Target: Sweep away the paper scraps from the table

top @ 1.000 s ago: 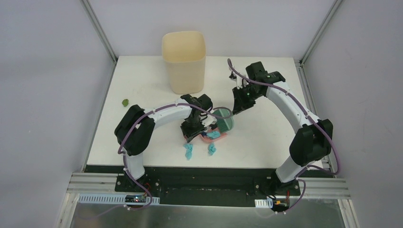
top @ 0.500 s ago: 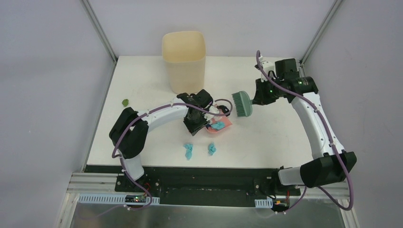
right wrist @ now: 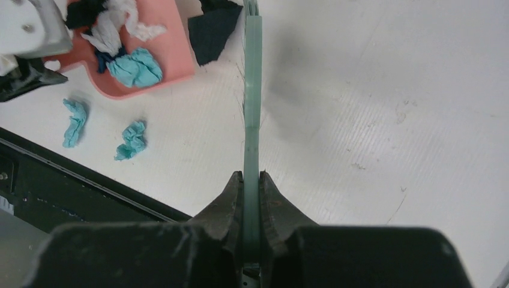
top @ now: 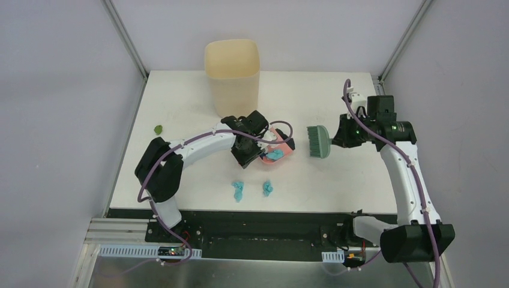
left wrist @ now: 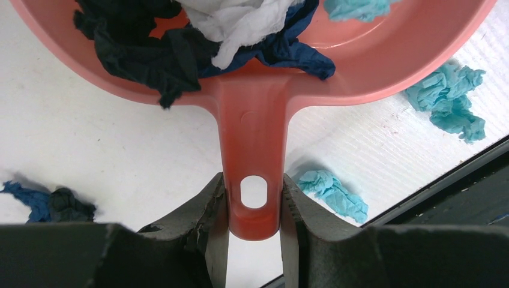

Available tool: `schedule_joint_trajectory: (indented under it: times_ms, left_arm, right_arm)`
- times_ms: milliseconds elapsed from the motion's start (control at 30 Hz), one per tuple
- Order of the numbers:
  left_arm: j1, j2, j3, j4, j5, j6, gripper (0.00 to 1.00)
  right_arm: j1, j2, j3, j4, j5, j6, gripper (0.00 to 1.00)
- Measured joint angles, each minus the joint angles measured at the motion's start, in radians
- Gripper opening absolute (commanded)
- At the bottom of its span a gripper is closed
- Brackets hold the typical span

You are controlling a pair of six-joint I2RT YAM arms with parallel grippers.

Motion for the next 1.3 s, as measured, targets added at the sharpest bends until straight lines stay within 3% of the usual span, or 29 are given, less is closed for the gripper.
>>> schedule_joint_trajectory:
  times_ms: [267, 500, 667, 1133, 1300]
  left_arm:
    - [0.000, -0.035, 0.098, -0.044, -0.071, -0.054, 0.00]
    - [0.000, -0.057, 0.201, -0.121, -0.137, -0.094, 0.00]
    - [0.000, -0.057, 0.319, -0.194, -0.184, -0.106, 0.00]
    - [0.010, -0.054, 0.639, -0.332, -0.346, -0.124, 0.00]
    - [0.034, -0.027, 0.747, -0.369, -0.391, -0.123, 0.00]
  right_arm:
    - [-0.100, -0.156, -0.264, 0.120, -0.067, 0.039, 0.00]
    - [-0.196, -0.350, -0.457, 0.260, -0.220, 0.099, 0.00]
    - [-0.218, -0.381, -0.465, 0.323, -0.311, 0.124, 0.00]
    - [-0.226, -0.275, -0.466, 0.343, -0.393, 0.117, 0.00]
    - [-0.227, -0.275, -0.467, 0.344, -0.510, 0.123, 0.00]
